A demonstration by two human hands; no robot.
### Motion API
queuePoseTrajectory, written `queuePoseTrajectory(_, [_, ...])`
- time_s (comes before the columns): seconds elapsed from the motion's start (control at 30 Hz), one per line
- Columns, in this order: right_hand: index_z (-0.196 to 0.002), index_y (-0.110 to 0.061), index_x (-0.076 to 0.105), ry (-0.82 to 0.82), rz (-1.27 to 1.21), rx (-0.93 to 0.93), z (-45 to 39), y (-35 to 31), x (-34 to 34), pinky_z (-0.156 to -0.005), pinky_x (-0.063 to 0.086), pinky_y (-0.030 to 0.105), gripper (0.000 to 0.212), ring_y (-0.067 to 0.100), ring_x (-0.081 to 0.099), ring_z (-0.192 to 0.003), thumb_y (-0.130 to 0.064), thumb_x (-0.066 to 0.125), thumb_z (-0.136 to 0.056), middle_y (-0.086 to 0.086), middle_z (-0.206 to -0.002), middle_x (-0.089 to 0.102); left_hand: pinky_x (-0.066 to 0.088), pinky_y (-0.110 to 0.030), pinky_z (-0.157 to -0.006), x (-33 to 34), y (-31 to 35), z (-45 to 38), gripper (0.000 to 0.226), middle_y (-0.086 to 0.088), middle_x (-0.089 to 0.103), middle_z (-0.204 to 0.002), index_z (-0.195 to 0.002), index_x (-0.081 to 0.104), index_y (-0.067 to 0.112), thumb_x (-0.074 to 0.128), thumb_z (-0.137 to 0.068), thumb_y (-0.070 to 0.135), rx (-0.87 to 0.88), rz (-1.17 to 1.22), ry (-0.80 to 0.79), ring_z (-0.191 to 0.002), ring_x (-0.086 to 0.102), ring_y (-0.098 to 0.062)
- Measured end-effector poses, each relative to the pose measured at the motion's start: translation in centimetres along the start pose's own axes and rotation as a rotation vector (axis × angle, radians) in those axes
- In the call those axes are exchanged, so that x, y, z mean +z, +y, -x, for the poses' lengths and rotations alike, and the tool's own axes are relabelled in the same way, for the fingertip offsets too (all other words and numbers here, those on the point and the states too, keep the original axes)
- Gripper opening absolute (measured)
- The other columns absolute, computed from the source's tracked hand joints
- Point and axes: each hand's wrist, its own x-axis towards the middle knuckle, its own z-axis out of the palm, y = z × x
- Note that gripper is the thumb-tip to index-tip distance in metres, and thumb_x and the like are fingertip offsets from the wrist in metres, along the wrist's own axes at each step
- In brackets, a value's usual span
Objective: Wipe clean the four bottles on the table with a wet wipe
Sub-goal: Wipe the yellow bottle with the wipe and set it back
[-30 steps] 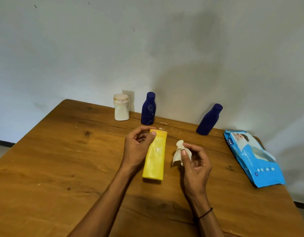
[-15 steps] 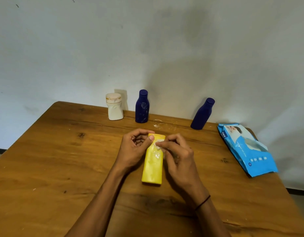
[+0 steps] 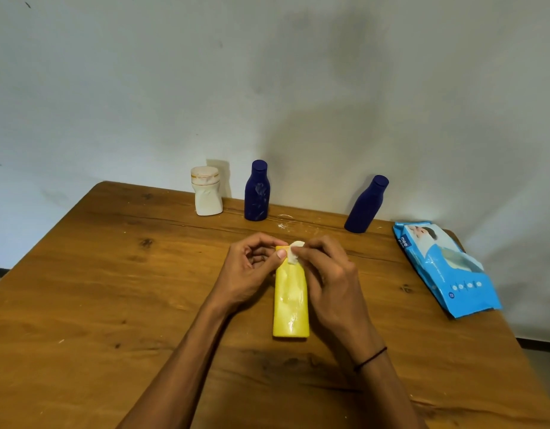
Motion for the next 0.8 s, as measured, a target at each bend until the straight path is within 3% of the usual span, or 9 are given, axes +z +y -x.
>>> queuePoseTrajectory(0.17, [-0.112, -0.017, 0.073, -0.193, 0.005, -0.113, 0.1, -0.8, -0.5, -0.091, 0.051, 0.026, 0.020, 0.006, 0.051, -0.114, -0.015, 0.061, -0.096, -0.007, -0.120, 0.059, 0.061, -0.028, -0.077, -0.5, -0.2, -0.2, 0.018, -0.005, 0.076, -0.102, -0.112, 0.074, 0.012, 0.075, -0.094, 0.015, -0.004, -0.011, 0.047, -0.094, 0.072, -0.021])
queuePoseTrajectory(0.3, [-0.107, -0.021, 0.074, -0.398, 0.008, -0.136, 0.7, -1.0, -0.5, -0.090, 0.051, 0.031, 0.019, 0.003, 0.050, -0.110, -0.009, 0.062, -0.097, -0.013, -0.116, 0.058, 0.059, -0.024, -0.073, -0.7, -0.2, -0.2, 0.017, -0.005, 0.075, -0.099, -0.108, 0.074, 0.010, 0.078, -0.092, 0.014, -0.002, -0.005, 0.068, -0.089, 0.071, -0.016])
queuePoseTrajectory(0.43, [-0.113, -0.019, 0.073, -0.223, -0.001, -0.119, 1.1, -0.5, -0.1, -0.086, 0.055, 0.035, 0.021, 0.007, 0.053, -0.111, -0.014, 0.060, -0.096, -0.008, -0.119, 0.059, 0.060, -0.027, -0.075, -1.0, -0.1, -0.1, 0.015, -0.004, 0.076, -0.102, -0.104, 0.072, 0.007, 0.079, -0.091, 0.013, 0.003, -0.014, 0.043, -0.092, 0.073, -0.018])
queuePoseTrajectory(0.53, [-0.116, -0.013, 0.072, -0.088, 0.031, -0.119, 0.9, 0.2, 0.5, -0.083, 0.058, 0.037, 0.023, 0.013, 0.056, -0.114, -0.013, 0.069, -0.092, 0.000, -0.123, 0.063, 0.063, -0.035, -0.079, -0.8, 0.0, 0.0, 0.014, -0.008, 0.076, -0.103, -0.099, 0.070, 0.010, 0.080, -0.091, 0.016, 0.000, -0.035, -0.029, -0.095, 0.073, -0.024])
queuePoseTrajectory(0.7, [-0.119, -0.009, 0.072, -0.074, 0.044, -0.173, 1.3, 0.1, 0.9, -0.089, 0.056, 0.032, 0.027, 0.015, 0.056, -0.119, -0.013, 0.068, -0.093, 0.003, -0.127, 0.066, 0.062, -0.035, -0.081, -1.3, 0.1, -0.1, 0.013, -0.006, 0.075, -0.101, -0.096, 0.070, 0.011, 0.079, -0.090, 0.019, -0.009, -0.049, -0.076, -0.094, 0.073, -0.023])
queuePoseTrajectory(0.8, [-0.110, -0.013, 0.076, -0.127, -0.003, -0.195, 1.0, 0.4, 0.4, -0.088, 0.055, 0.033, 0.022, 0.012, 0.058, -0.115, -0.010, 0.063, -0.093, -0.001, -0.119, 0.070, 0.062, -0.036, -0.081, -1.6, -0.2, -0.1, 0.010, -0.004, 0.075, -0.101, -0.095, 0.070, 0.012, 0.078, -0.091, 0.017, -0.001, -0.087, -0.073, -0.096, 0.072, -0.022])
